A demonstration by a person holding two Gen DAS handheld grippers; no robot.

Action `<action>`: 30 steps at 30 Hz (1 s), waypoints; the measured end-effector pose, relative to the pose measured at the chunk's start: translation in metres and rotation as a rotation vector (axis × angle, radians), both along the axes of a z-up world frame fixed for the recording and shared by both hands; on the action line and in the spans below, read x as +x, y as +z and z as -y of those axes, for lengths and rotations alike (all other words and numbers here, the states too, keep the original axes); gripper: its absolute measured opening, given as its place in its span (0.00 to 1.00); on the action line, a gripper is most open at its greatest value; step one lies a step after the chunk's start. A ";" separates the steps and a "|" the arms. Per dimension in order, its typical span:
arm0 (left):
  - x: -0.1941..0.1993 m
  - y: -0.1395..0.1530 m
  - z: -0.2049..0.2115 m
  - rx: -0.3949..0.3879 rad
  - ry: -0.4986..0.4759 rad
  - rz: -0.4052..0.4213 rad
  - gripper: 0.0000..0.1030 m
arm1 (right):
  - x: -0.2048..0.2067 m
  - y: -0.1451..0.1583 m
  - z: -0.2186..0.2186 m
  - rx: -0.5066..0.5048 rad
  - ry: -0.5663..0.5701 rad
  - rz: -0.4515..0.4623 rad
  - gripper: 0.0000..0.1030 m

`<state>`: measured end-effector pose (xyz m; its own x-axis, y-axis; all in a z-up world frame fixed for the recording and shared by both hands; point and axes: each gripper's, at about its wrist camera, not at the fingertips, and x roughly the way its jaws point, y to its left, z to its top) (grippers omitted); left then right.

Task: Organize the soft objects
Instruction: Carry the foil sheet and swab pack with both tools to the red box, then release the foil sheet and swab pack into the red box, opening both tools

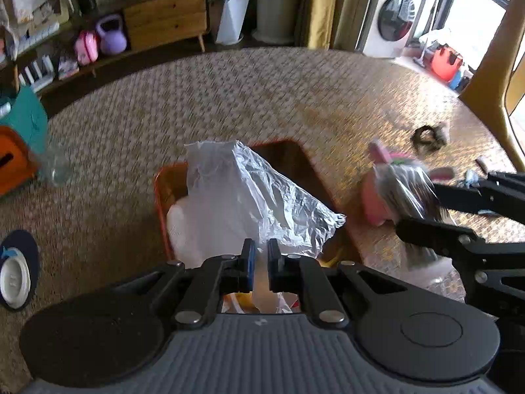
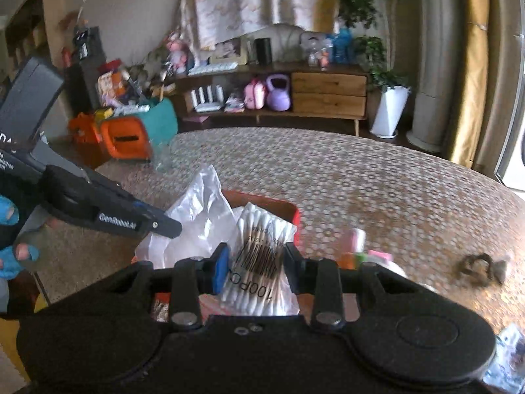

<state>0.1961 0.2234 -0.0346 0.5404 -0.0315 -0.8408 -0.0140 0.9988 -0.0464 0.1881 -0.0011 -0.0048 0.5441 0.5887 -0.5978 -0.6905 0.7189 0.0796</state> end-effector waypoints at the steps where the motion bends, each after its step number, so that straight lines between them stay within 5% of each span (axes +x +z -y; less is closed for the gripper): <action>1: 0.000 -0.005 -0.004 -0.004 0.009 -0.009 0.08 | 0.002 -0.003 -0.008 -0.005 0.010 -0.001 0.33; 15: 0.008 -0.045 -0.034 -0.033 0.058 -0.069 0.08 | 0.026 -0.051 -0.076 -0.121 0.122 0.009 0.33; 30: 0.022 -0.064 -0.042 -0.041 0.076 -0.060 0.08 | 0.035 -0.084 -0.096 -0.176 0.148 -0.010 0.40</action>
